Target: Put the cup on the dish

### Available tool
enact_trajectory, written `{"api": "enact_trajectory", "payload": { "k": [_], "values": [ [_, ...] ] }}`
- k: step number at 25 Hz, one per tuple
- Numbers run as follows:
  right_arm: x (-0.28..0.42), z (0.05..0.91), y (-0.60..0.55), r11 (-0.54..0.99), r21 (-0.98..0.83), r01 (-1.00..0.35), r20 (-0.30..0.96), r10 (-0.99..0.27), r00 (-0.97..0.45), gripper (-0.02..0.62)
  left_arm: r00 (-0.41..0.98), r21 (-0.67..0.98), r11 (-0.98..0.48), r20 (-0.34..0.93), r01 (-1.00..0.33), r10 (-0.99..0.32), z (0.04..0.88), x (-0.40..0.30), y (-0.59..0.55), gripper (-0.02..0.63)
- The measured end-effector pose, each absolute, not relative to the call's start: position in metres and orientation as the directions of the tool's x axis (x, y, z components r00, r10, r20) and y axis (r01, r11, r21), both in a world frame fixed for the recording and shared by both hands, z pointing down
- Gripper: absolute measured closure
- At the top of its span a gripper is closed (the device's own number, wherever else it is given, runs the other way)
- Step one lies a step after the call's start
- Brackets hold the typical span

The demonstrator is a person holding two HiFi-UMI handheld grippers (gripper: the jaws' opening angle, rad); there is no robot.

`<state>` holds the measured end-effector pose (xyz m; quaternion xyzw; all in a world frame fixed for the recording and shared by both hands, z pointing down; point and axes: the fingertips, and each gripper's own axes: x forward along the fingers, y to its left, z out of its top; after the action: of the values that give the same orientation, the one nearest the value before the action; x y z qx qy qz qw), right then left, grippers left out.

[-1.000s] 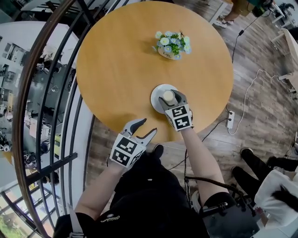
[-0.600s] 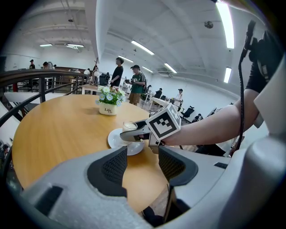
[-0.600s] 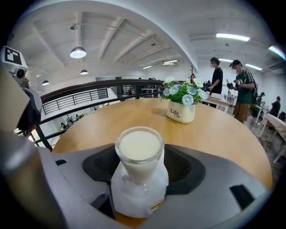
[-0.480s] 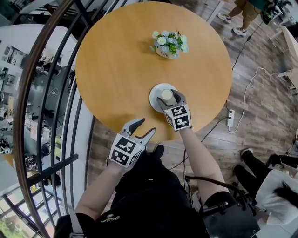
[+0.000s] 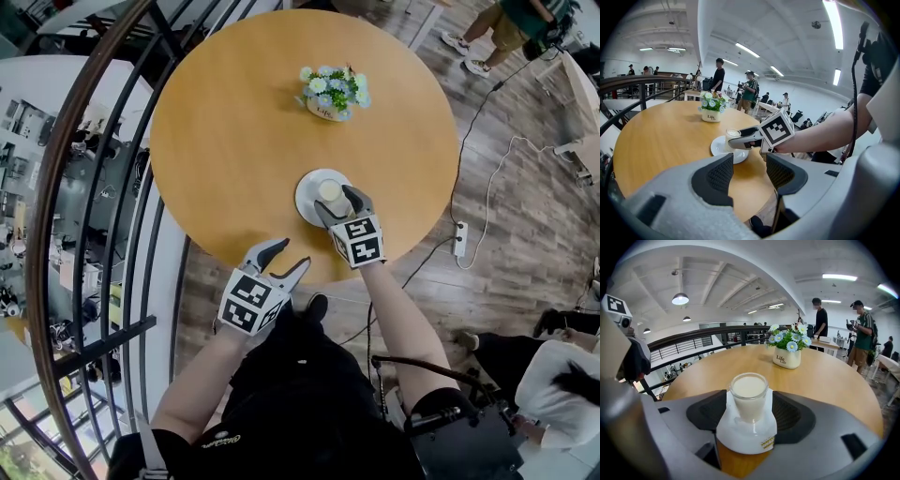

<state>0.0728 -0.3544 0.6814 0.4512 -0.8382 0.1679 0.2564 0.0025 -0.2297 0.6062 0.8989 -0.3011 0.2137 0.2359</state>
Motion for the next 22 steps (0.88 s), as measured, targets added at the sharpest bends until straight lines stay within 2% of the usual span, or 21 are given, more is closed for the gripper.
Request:
{"api": "enact_trajectory", "payload": {
  "k": [10,17,22],
  "values": [
    [0.084,0.634,-0.321,0.525,-0.059,-0.849,0.515,-0.712,-0.476,0.31,0.735,0.254,-0.728,0.485,-0.637,-0.474,0.579,0.013,-0.234,0.386],
    [0.083,0.546,-0.295,0.536,-0.098,-0.839,0.353,-0.769,-0.533,0.322,0.752,0.238,-0.738,0.42,-0.632,-0.508,0.541,0.023,-0.239,0.388],
    [0.077,0.472,-0.262,0.562,-0.104,-0.821,0.207,-0.795,-0.57,0.36,0.765,0.191,-0.759,0.355,-0.623,-0.538,0.5,0.03,-0.235,0.394]
  ]
}}
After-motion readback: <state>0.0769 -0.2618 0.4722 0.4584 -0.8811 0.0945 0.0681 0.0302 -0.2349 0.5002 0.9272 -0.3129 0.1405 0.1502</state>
